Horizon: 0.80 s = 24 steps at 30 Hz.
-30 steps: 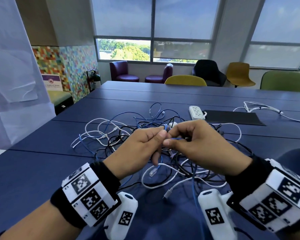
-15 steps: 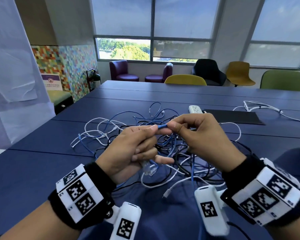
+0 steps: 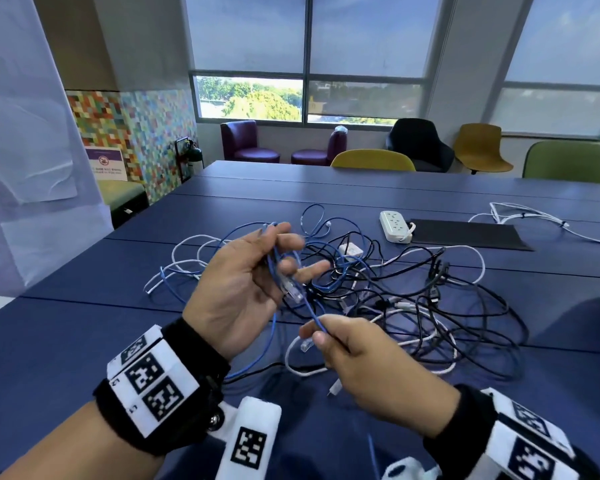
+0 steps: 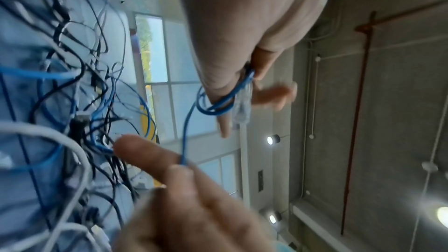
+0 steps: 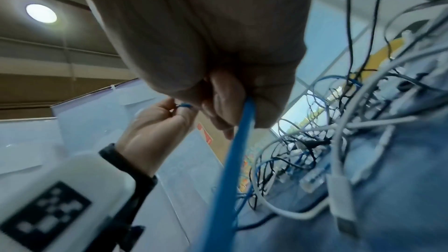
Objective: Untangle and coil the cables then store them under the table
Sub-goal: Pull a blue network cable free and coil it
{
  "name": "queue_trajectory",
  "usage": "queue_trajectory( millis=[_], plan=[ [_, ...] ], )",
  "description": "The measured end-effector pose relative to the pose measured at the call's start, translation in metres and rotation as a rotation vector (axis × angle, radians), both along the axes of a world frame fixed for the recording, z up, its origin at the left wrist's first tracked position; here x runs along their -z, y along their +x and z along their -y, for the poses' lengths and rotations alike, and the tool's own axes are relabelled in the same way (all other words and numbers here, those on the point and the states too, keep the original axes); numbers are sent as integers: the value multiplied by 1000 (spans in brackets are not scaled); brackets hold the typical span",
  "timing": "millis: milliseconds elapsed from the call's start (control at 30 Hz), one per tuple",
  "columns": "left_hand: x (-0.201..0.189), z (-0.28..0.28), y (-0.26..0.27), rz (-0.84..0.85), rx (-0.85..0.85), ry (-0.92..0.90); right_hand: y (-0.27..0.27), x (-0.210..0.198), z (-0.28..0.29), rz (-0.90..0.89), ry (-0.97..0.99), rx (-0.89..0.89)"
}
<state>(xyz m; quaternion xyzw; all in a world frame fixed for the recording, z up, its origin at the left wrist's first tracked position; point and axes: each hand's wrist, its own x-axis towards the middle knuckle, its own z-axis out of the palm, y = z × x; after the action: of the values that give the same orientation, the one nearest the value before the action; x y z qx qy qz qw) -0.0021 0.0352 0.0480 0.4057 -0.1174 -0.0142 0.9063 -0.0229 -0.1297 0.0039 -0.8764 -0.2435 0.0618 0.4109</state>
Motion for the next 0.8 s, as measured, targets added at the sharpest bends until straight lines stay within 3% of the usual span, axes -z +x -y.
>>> queue_trajectory(
  millis=[100, 267, 400, 533, 700, 800],
  plan=[
    [4, 2, -2, 101, -60, 245, -7, -21, 0, 92, -126, -41],
    [4, 6, -3, 162, -84, 560, -8, -46, 5, 84, -212, -17],
    [6, 2, 4, 214, -94, 828, -4, -61, 12, -68, -81, 37],
    [7, 2, 2, 323, -80, 1072, 1, -67, 15, -50, 7, 60],
    [1, 4, -8, 390, -3, 1235, 12, -77, 21, -38, 225, 129],
    [-1, -1, -9, 278, 114, 1167, 18, -83, 28, -36, 311, 155]
  ],
)
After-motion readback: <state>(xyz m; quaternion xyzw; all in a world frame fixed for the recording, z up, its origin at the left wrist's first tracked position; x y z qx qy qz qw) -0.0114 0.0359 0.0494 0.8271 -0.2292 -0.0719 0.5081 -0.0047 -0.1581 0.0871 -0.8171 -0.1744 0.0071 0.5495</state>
